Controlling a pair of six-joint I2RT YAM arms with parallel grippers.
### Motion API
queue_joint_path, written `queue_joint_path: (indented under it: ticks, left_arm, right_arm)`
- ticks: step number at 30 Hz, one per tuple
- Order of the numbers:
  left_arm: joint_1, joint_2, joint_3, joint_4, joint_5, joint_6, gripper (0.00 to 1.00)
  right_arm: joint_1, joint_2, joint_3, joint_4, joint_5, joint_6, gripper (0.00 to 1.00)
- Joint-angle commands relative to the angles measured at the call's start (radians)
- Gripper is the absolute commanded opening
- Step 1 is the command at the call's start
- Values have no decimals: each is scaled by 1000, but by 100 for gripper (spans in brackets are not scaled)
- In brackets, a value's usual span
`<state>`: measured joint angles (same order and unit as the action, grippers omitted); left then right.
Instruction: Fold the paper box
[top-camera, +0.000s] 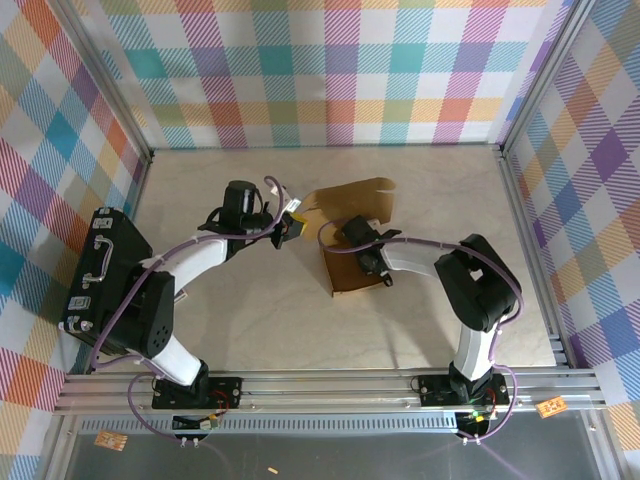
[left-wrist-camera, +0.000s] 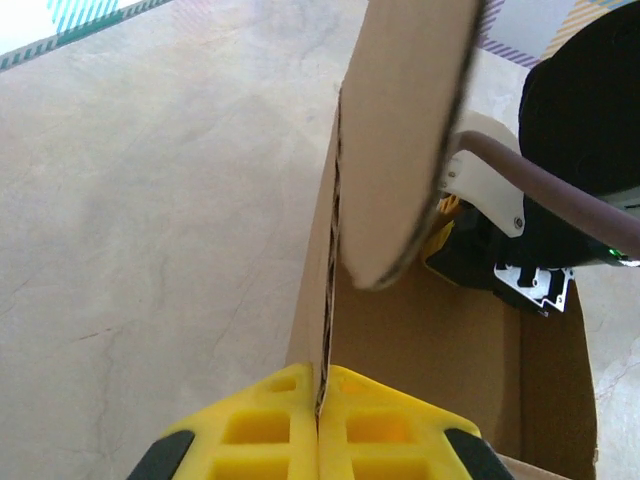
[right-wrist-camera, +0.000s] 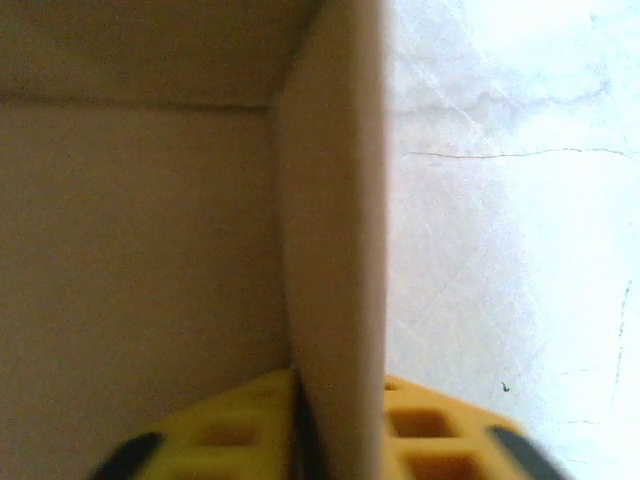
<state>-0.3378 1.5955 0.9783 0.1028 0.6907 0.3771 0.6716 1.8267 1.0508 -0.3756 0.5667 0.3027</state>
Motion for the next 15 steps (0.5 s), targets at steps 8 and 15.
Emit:
queue_joint_path:
  ticks: [8, 15]
  left_arm:
    - [5, 59, 98, -204, 62, 230, 7]
    - [8, 87, 146, -292, 95, 355, 6]
  right_arm:
    - [-96, -467, -171, -12, -570, -1, 77]
    - [-388, -592, -206, 105, -827, -127, 79]
